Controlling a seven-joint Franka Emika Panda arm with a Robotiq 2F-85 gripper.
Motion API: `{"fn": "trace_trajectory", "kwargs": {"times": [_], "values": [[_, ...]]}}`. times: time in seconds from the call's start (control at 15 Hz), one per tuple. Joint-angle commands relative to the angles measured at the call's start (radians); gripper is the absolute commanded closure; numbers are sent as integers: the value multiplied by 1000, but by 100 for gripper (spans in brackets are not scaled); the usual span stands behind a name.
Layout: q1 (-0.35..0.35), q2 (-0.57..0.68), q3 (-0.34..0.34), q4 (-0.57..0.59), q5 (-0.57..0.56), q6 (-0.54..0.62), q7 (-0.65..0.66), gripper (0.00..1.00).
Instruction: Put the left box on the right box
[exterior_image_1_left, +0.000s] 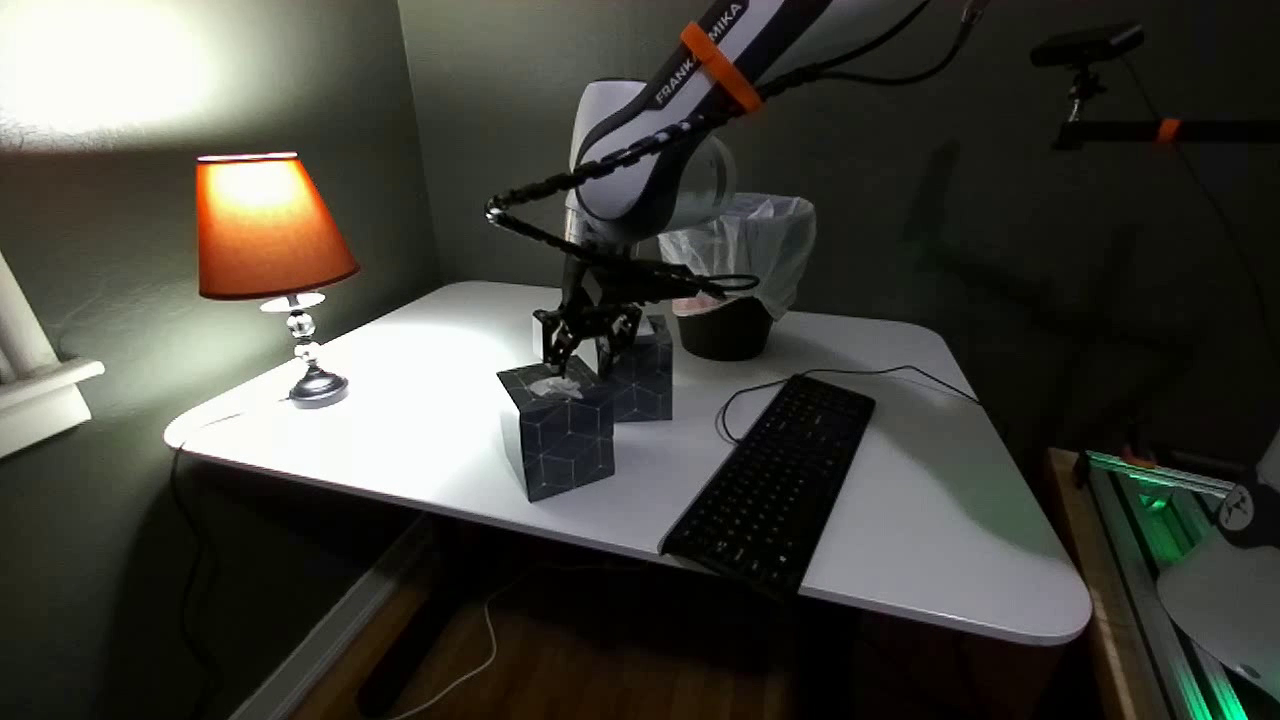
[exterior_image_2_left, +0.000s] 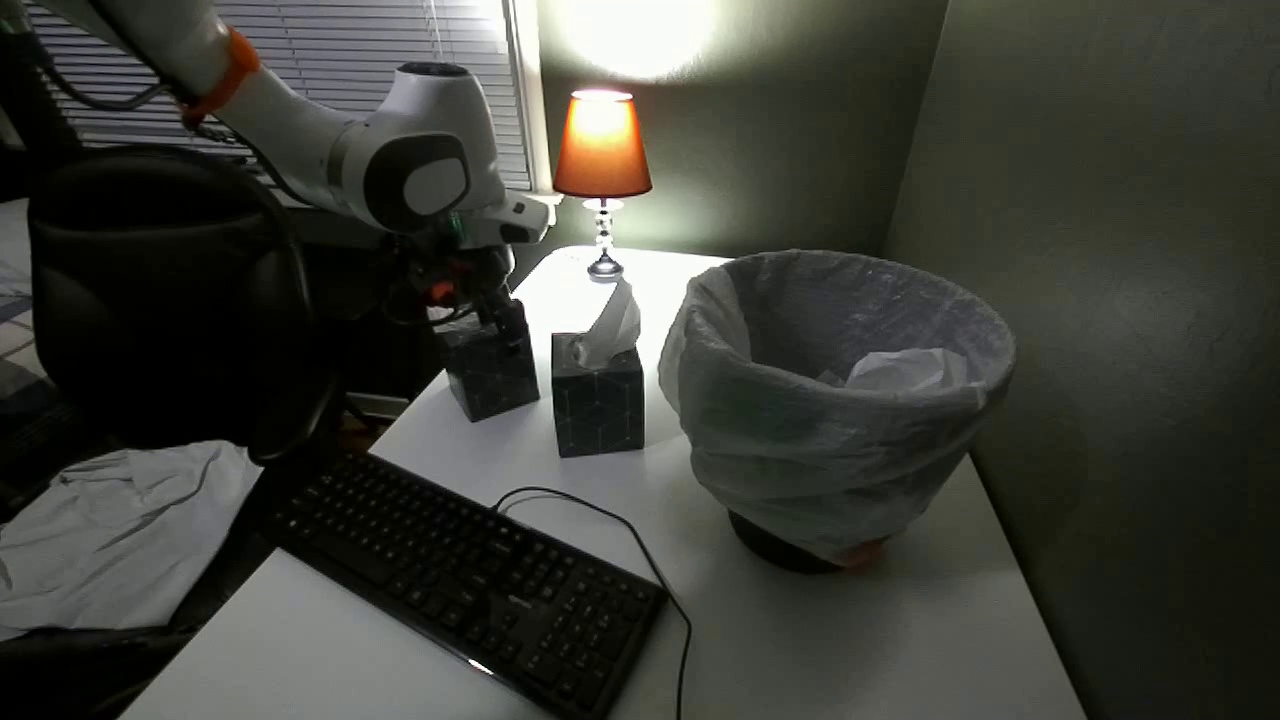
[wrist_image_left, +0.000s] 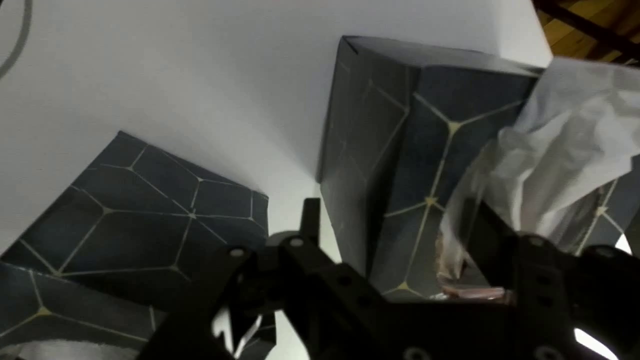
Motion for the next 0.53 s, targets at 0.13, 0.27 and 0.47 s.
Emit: {"fn": "trace_trajectory", "kwargs": {"times": [0.13, 0.27, 0.47], "values": [[11, 33, -7, 48, 0, -42, 18, 76], [11, 31, -7, 49, 0, -44, 17, 88], [10, 28, -4, 50, 3, -54, 15, 94]]}}
